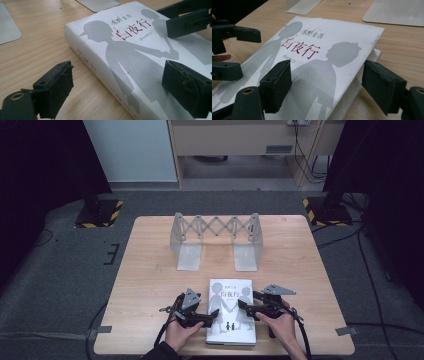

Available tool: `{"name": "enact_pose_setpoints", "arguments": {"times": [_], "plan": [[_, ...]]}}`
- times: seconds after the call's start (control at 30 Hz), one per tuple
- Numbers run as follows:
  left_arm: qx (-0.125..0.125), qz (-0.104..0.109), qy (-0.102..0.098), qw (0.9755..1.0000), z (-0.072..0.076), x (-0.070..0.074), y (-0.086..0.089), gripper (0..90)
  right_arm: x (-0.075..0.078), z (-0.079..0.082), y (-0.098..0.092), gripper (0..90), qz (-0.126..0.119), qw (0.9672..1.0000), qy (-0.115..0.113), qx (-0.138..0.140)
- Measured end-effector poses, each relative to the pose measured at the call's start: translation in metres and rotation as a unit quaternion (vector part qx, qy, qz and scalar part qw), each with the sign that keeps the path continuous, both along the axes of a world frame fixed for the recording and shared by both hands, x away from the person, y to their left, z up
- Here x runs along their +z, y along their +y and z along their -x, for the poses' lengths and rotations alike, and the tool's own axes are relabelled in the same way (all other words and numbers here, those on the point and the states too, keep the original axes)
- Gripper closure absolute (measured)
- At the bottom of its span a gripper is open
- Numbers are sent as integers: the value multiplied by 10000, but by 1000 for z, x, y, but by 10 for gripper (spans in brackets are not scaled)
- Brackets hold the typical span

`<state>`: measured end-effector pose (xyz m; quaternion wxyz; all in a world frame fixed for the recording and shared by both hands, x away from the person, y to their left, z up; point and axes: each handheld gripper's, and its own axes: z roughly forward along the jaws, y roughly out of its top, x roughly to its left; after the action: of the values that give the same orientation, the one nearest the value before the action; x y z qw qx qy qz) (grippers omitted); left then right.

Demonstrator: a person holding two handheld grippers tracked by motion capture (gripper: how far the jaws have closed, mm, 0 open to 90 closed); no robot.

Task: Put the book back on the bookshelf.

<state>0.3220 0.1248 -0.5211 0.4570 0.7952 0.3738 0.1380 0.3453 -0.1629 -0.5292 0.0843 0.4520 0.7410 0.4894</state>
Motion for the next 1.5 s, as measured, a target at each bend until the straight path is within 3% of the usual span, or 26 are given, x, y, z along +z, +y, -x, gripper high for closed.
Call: {"name": "enact_pose_setpoints", "arguments": {"times": [0.17,0.4,1.03,1.5], "plan": [[54,35,44,10000,0,-1,0,90,-2,-1,3,234,-66,10000,2,22],[48,-79,-183,9998,0,-1,-1,40,-1,-1,3,235,-35,10000,7,13],[49,139,-78,9999,-1,-2,4,37,14,-3,4,248,-316,9994,-124,-41],[36,192,-12,9998,-1,1,11,117,25,-7,7,248,-570,9980,-245,-75]]}}
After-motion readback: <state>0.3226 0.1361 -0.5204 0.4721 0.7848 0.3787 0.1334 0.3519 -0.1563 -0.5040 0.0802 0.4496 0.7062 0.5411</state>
